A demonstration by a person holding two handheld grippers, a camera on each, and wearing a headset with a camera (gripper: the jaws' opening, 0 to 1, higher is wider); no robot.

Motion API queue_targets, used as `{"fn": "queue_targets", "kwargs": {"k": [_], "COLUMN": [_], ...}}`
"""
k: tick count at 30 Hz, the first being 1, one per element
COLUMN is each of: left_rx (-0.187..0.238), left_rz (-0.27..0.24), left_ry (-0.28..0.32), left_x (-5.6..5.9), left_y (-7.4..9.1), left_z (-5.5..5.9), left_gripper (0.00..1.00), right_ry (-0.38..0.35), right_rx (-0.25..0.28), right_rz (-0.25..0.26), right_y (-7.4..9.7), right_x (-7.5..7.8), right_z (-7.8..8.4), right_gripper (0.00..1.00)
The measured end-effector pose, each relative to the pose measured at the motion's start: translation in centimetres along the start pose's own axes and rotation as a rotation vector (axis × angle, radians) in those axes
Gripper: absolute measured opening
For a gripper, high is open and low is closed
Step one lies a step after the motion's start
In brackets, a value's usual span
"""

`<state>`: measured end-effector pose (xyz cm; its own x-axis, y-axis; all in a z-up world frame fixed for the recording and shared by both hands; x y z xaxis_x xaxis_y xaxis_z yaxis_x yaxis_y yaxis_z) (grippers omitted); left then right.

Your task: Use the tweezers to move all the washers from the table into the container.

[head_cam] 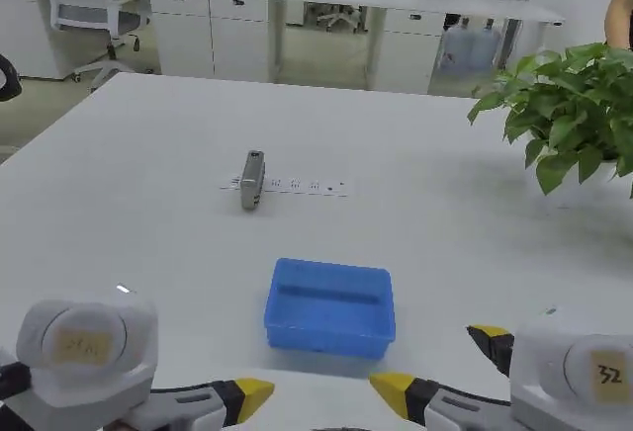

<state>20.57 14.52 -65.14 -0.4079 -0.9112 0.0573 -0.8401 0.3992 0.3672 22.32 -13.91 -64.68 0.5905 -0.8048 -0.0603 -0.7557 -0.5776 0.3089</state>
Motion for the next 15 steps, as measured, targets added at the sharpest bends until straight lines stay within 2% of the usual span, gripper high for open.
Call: {"fn": "queue_targets", "kwargs": {"k": [15], "left_rx": [-0.015], "left_rz": [-0.021], "left_ry": [-0.023], "left_x": [-0.38], "left_y": [-0.04], "left_z": [0.38], "left_gripper": [0.98], "right_ry": [-0.022], "right_rx": [0.004], "right_rz": [-0.006], "right_y": [-0.52], "right_x": [0.33], "right_z": [0.32], "right_gripper": [0.77]}}
Point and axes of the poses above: the centre of the closed fingertips' face, and the gripper's own axes: y roughly backward along the fingers, x roughly to its right, z roughly out of its underside, the point moved 10 cm from there along y, roughly backward along the fingers, and after that the axes turned 11 degrees about x, right-handed, at the moved point
